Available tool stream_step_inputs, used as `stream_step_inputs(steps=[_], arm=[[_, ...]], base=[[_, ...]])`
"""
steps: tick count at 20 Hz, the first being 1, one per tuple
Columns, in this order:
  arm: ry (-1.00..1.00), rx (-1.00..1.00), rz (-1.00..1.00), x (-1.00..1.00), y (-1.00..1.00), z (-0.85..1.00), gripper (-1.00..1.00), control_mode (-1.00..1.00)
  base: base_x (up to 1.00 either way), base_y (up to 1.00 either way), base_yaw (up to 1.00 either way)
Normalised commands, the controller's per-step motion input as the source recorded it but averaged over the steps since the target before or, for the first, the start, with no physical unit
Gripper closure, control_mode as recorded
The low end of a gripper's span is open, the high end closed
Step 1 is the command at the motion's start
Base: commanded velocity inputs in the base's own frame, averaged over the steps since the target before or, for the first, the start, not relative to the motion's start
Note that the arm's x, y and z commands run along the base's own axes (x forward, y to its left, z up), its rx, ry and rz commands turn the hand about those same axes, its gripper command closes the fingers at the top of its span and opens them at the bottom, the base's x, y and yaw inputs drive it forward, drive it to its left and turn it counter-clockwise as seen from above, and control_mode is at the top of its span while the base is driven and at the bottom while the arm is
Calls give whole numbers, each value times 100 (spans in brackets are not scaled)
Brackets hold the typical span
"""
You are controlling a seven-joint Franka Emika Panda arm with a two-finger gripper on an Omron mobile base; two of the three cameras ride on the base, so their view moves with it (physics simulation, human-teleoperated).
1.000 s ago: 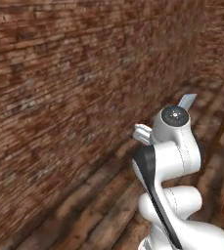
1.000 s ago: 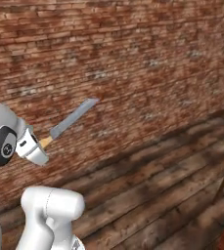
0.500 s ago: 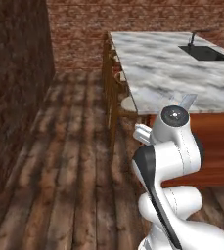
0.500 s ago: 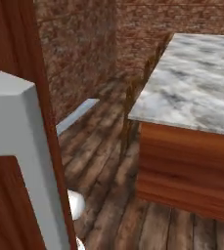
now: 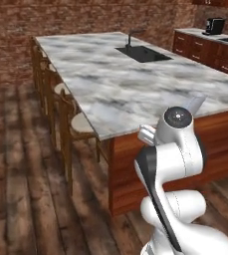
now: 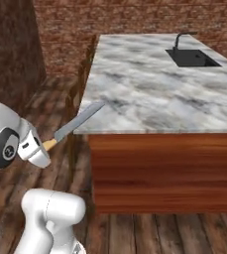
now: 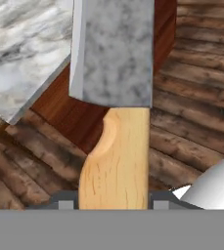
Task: Move the cutting board and knife to the sink. Then move spray from the cabinet to the counter.
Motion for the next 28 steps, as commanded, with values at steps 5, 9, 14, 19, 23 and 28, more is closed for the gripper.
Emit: stream_step_inputs(steps=[5, 9, 14, 19, 23, 28], arm=[[0, 0, 0, 0, 0, 0, 100, 100], [0, 0, 0, 0, 0, 0, 100, 100], [0, 0, 0, 0, 0, 0, 100, 100], [0, 0, 0, 0, 0, 0, 100, 100], [0, 0, 0, 0, 0, 0, 100, 100], [0, 0, 0, 0, 0, 0, 100, 100]], base=[[98, -97, -37], [62, -100, -44], [79, -100, -38], [95, -100, -35], [100, -100, -34], [100, -100, -30]])
